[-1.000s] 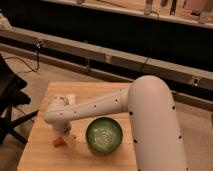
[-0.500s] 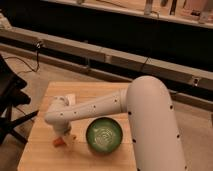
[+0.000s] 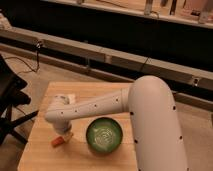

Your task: Place the pepper in the ceramic bowl

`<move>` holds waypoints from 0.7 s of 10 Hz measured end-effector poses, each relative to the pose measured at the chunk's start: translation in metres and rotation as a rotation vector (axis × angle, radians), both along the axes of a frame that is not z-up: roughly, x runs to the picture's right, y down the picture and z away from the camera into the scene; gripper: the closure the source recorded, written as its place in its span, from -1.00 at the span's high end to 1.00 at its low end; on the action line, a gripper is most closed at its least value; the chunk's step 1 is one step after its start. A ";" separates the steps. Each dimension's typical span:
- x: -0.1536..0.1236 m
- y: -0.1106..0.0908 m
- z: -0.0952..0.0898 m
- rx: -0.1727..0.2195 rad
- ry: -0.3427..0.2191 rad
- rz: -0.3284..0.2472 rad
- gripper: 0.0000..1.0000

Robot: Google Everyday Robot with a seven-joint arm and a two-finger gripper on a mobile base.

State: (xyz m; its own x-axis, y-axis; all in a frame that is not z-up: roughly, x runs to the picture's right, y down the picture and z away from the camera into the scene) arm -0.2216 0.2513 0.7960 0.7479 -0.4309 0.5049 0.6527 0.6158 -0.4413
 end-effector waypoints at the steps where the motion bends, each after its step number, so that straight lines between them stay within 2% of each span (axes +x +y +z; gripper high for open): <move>1: 0.001 0.000 0.000 -0.001 0.001 0.000 -0.72; 6: 0.002 -0.001 -0.001 0.000 0.003 0.000 -0.72; 7: 0.008 -0.008 -0.003 0.003 0.006 0.003 -0.72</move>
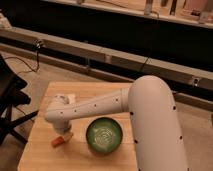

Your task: Place the pepper in the ceramic bowl

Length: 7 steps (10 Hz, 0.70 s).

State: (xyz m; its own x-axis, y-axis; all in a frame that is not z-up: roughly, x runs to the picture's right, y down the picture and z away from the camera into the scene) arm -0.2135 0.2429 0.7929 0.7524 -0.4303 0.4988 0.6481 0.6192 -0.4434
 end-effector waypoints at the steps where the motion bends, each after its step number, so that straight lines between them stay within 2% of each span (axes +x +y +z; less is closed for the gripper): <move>1: 0.007 -0.010 -0.005 0.004 0.002 0.008 -0.72; 7: 0.022 -0.024 -0.011 0.019 0.000 0.028 -0.72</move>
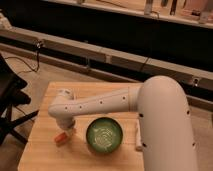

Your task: Place the pepper in the ceramic bowl

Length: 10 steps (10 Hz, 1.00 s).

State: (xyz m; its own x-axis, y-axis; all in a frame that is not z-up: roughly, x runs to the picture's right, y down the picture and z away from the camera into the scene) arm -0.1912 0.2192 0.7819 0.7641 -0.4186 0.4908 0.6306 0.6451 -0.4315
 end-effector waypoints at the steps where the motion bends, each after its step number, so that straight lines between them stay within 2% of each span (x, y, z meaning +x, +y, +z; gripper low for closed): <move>1: 0.005 -0.007 -0.005 0.004 0.000 0.008 -0.72; 2: 0.010 -0.013 -0.009 0.007 0.006 0.012 -0.72; 7: 0.033 -0.026 -0.007 0.020 0.014 0.037 -0.72; 10: 0.047 -0.037 -0.018 0.030 0.023 0.054 -0.72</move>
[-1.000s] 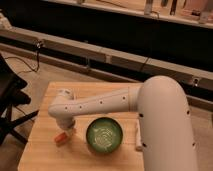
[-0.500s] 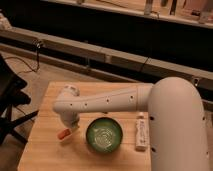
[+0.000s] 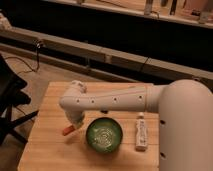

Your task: Place the pepper in the ceramic bowl

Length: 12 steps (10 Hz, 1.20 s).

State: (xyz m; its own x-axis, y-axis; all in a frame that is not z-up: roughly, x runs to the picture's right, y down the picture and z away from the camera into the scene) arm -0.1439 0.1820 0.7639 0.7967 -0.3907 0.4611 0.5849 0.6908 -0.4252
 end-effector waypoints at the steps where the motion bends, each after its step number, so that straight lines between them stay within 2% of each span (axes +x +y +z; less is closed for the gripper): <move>1: 0.002 -0.001 -0.002 0.001 0.001 0.003 -0.72; 7: 0.038 -0.011 -0.009 0.011 0.021 0.055 -0.72; 12: 0.064 -0.012 -0.013 0.022 0.033 0.101 -0.72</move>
State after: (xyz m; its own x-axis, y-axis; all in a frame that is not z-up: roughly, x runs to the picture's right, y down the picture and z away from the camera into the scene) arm -0.0801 0.1703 0.7504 0.8472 -0.3175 0.4260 0.4977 0.7549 -0.4271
